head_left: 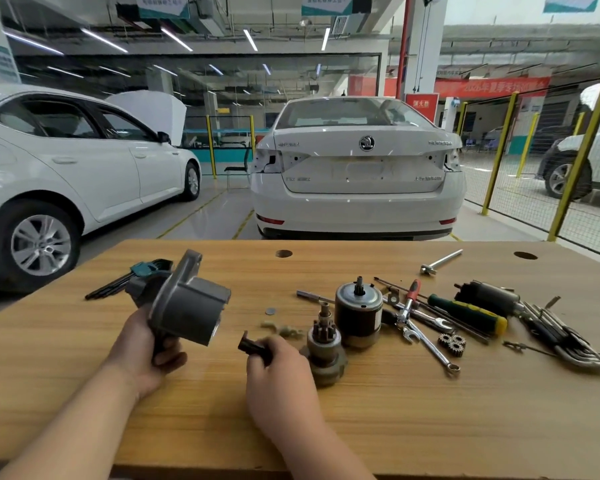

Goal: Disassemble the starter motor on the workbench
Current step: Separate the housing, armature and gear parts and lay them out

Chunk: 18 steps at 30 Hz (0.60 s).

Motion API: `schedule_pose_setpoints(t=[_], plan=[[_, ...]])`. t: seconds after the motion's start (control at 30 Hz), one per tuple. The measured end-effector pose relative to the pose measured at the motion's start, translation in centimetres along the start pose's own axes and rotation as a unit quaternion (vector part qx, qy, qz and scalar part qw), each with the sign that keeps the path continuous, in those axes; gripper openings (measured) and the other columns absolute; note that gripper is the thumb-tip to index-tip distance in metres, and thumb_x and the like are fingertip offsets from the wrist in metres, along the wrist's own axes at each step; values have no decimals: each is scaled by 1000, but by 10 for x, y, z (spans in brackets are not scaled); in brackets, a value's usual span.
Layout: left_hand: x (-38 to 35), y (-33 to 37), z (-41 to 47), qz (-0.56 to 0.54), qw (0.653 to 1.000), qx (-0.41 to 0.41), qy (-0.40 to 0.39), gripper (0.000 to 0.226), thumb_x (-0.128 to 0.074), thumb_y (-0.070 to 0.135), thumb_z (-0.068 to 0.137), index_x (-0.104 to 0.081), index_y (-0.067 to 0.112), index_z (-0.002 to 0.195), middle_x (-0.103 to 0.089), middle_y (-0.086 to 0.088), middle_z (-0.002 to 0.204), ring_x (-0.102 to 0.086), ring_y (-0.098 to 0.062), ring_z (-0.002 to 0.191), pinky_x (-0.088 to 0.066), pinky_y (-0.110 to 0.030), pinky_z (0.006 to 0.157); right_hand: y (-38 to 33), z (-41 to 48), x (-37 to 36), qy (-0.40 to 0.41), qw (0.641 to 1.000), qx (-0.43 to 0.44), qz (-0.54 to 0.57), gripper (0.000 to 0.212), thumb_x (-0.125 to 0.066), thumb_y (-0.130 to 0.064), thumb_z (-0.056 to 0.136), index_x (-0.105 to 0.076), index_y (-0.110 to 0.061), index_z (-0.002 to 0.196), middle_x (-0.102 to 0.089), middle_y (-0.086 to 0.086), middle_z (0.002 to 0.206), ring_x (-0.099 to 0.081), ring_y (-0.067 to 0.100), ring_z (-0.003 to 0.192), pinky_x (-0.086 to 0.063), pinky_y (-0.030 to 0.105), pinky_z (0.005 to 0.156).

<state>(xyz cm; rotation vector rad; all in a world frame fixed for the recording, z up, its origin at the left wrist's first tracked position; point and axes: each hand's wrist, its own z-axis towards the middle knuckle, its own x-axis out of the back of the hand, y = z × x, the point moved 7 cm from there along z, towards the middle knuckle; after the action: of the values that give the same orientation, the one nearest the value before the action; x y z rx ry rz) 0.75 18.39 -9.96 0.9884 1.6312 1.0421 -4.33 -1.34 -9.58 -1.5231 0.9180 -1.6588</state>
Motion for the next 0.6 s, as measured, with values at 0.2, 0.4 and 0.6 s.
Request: schedule_pose_setpoints(t=[0.2,0.4,0.6], plan=[[17,53,9,416,886,-148,144,35,-62,42,81,-65,11,64,-64,-10,67,-58,-27,68,-48,-33,59,-10,14,-9,-45,954,66,-290,29,-48,-25,98,-54,-23,126,-48,1,126,-53,20,83,-45,34,65],[-14,68,16,561,800,-139,158,47,-66,57,73,-66,10,66,-64,-8,66,-60,-26,63,-43,-28,53,-6,19,-21,-102,919,27,-379,47,-55,-14,93,-44,-18,138,-23,11,150,-57,29,103,-45,37,65],[-21,53,19,523,840,-67,129,52,-67,57,76,-65,6,80,-57,-10,58,-58,-28,57,-54,-32,50,-14,18,-25,-114,907,94,-395,49,-52,-31,96,-37,-23,142,-33,12,146,-59,33,103,-44,37,62]])
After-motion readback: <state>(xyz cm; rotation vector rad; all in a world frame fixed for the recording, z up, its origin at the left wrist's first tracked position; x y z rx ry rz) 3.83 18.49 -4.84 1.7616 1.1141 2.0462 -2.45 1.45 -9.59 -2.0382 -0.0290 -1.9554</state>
